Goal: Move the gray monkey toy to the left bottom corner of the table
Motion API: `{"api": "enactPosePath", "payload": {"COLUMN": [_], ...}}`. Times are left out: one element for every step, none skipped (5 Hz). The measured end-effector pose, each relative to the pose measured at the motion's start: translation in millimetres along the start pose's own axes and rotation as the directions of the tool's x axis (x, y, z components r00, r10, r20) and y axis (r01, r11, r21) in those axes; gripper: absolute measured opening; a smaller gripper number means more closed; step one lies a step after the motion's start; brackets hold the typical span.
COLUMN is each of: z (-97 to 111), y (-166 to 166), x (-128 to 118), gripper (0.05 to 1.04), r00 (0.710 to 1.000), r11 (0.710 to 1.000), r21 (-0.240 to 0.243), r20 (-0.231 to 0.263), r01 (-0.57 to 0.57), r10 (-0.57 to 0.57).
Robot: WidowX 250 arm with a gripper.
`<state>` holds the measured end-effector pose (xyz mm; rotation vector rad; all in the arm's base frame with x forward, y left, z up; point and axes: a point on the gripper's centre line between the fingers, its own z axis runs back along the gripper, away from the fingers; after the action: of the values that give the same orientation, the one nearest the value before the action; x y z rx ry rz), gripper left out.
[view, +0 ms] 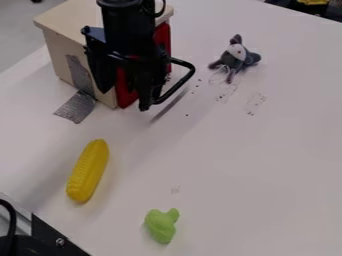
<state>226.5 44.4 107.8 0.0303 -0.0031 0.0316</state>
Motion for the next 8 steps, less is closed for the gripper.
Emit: {"api": "enactPosePath", "payload": {"z": [-6,-8,-1,-1,3,1,-9,-35], "y": [-1,1,1,1,-3,-8,-15,-27], "x": [-3,31,72,115,157,190,213,222], "gripper": [1.0,1.0,1.0,1.0,1.0,1.0,0.999,1.0], "r00": [1.0,1.0,0.999,0.995,0.989,0.985,0.983,0.988], "r11": [1.0,1.0,1.0,0.998,0.996,0.995,0.994,0.991], "r21": [-0.006,-0.015,-0.004,0.013,0.008,-0.003,-0.016,-0.034], "r20": [-0.025,0.004,0.045,0.078,0.12,0.144,0.146,0.097], "r01": [0.001,0.001,0.029,0.063,0.092,0.099,0.11,0.126], "r10": [-0.001,-0.001,-0.029,-0.064,-0.092,-0.098,-0.107,-0.122]}}
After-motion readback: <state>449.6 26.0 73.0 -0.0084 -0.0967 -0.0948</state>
